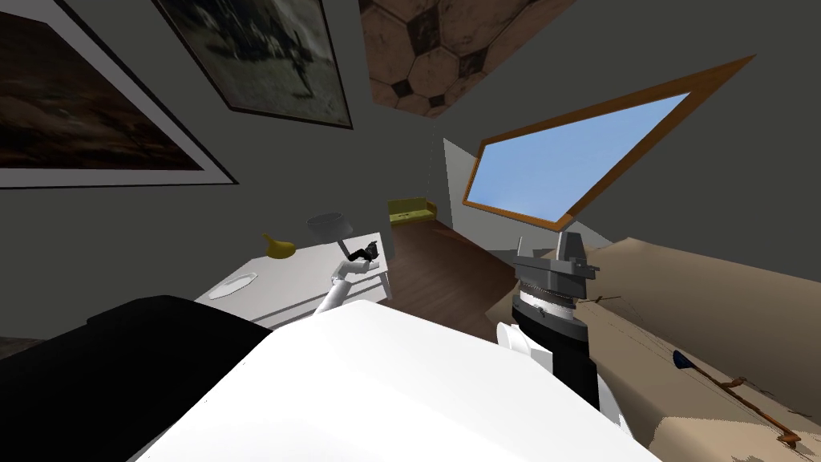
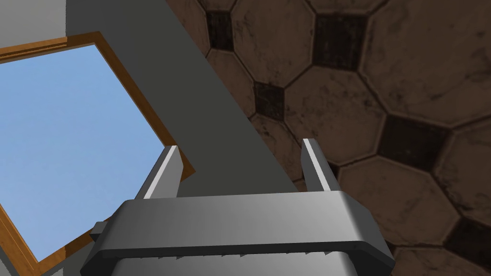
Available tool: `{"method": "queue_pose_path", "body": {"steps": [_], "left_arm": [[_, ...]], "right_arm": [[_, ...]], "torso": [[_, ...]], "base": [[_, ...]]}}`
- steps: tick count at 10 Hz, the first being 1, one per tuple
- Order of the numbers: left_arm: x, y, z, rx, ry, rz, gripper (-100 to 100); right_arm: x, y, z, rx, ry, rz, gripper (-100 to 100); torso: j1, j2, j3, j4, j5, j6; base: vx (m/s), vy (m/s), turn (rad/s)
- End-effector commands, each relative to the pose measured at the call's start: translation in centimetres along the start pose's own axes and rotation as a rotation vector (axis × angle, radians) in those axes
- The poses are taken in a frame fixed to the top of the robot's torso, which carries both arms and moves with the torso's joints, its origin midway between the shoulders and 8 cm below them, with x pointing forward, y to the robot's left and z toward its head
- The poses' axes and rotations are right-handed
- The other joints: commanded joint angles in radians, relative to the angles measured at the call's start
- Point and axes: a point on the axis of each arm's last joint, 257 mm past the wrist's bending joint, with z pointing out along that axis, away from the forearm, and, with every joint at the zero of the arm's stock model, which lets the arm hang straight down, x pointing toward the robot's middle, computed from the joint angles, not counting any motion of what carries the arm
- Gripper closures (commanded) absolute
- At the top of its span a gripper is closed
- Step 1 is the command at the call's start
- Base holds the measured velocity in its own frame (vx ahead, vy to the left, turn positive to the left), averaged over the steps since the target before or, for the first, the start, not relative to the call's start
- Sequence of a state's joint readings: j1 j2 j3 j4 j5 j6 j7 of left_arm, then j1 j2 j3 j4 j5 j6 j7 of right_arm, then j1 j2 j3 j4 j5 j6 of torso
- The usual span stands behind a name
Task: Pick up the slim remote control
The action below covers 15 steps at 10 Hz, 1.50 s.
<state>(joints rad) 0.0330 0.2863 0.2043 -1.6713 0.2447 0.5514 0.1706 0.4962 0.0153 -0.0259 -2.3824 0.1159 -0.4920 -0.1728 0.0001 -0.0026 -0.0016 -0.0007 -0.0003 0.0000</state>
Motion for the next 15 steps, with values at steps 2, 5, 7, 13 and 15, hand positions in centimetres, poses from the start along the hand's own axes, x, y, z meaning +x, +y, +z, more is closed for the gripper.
{"method": "queue_pose_path", "body": {"steps": [2, 5, 7, 13, 15], "left_arm": [[-1.8, 2.9, 0.7, -0.104, -0.037, -0.043, -100], [-3.2, 5.3, 0.9, -0.195, -0.066, -0.072, -100], [-4.4, 7.2, 1.0, -0.265, -0.093, -0.101, -100], [-8.0, 12.6, 0.2, -0.468, -0.174, -0.188, -100], [-9.1, 14.3, -0.4, -0.532, -0.2, -0.216, -100]], "right_arm": [[0.0, 0.0, 0.0, 0.0, 0.0, 0.0, 0], [0.0, 0.0, 0.0, 0.0, 0.0, 0.0, 0], [0.0, 0.0, 0.0, 0.0, 0.0, 0.0, 0], [0.0, 0.0, 0.0, 0.0, 0.0, 0.0, 0], [0.0, 0.0, 0.0, 0.0, 0.0, 0.0, 0]], "torso": [[0.0, 0.0, 0.0, 0.0, 0.0, 0.0], [0.0, -0.001, 0.0, 0.0, 0.0, 0.0], [0.001, -0.001, 0.0, 0.0, 0.0, 0.0], [0.003, 0.0, 0.0, 0.0, 0.001, 0.0], [0.003, 0.0, 0.0, 0.0, 0.001, 0.0]], "base": [[0.036, -0.014, -0.032], [0.038, -0.008, -0.03], [0.039, 0.008, -0.044], [0.035, 0.02, -0.052], [0.03, 0.036, -0.068]]}}
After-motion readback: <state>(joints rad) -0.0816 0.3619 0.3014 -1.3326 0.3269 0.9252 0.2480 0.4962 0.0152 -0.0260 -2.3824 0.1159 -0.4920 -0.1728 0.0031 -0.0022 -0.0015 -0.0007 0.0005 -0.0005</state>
